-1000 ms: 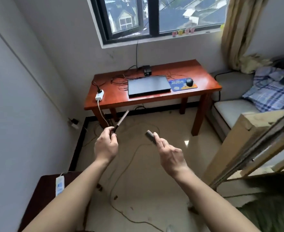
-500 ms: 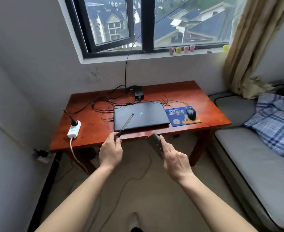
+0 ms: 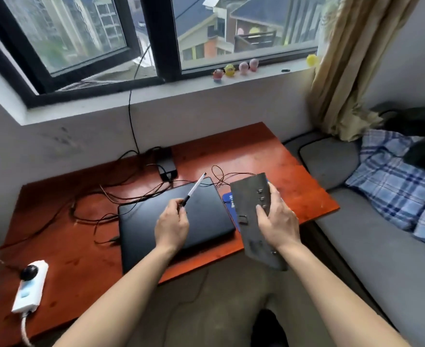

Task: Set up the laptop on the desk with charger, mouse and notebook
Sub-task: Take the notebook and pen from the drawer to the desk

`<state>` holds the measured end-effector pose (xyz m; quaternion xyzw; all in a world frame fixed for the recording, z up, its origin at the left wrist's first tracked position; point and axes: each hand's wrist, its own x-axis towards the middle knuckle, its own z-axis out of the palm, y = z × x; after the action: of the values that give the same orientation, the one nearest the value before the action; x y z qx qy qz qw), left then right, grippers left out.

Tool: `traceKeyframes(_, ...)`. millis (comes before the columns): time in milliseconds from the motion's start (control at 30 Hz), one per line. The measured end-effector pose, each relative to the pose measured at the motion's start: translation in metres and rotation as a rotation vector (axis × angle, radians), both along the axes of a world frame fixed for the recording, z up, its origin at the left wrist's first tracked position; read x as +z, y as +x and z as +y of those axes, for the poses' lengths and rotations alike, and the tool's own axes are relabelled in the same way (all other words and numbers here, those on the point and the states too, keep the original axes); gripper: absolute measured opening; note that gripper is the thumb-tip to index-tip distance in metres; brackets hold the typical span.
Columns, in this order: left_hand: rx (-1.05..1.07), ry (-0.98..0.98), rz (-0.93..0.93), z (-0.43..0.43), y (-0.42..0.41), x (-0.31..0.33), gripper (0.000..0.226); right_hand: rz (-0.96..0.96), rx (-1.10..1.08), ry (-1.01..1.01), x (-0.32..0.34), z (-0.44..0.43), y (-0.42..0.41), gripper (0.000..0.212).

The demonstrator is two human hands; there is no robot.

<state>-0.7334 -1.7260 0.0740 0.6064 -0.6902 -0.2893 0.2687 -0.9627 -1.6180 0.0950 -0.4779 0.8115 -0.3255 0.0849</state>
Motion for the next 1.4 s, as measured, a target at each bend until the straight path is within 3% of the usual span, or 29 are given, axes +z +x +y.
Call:
traceKeyframes(233,0.145,0.109,-0.072,-0.073,-0.091,-0.026,0.018,-0.453,-0.203,-0.055,-0.022,-0.099,-0.117,0.057)
traceKeyframes(367,0.195,0.172,-0.104,-0.103,-0.142,-0.031,0.015,-0.599,-0.223,-0.014,-0.03,-0.154,-0.186,0.032)
traceKeyframes(500,0.245,0.23,-0.079,-0.121,-0.175,-0.038,0.015,-0.696,-0.351,0.002,-0.045,-0.2,-0.226,0.045)
traceKeyframes(767,0.235,0.31,-0.122,-0.157,-0.187,-0.06,0.006,-1.234,-0.668,-0.149,-0.065,-0.254,-0.249,0.044)
traceKeyframes(867,0.175,0.344,-0.085,-0.173,-0.189,-0.067,0.008,-1.462,-0.789,-0.264,-0.065,-0.261,-0.246,0.054)
traceKeyframes(1033,0.125,0.404,-0.055,-0.19,-0.197,-0.081,0.008,-1.618,-0.876,-0.413,-0.068,-0.272,-0.246,0.049)
traceKeyframes(1233,0.192,0.452,-0.028,-0.188,-0.207,-0.09,0.006,-1.677,-0.956,-0.34,-0.085,-0.281,-0.258,0.022)
traceKeyframes(1400,0.289,0.495,-0.009,-0.177,-0.217,-0.091,0.009,-1.949,-0.913,-0.481,-0.101,-0.293,-0.262,0.038)
